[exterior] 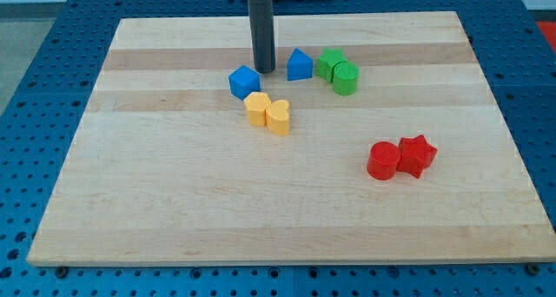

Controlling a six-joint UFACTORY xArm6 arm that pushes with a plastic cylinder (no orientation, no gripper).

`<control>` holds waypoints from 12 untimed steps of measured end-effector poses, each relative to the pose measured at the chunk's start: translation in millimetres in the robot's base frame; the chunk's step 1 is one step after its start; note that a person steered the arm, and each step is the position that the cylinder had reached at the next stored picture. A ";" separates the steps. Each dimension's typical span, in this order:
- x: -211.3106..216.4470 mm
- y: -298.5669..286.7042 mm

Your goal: Push blue cube slightly left and a bit right

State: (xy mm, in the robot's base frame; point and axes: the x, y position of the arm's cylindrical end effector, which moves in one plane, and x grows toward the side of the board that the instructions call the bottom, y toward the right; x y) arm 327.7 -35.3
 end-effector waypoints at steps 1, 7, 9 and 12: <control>2.9 14.4; 29.8 -10.3; -8.1 -49.9; 17.6 -131.2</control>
State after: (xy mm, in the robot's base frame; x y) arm 345.4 -166.6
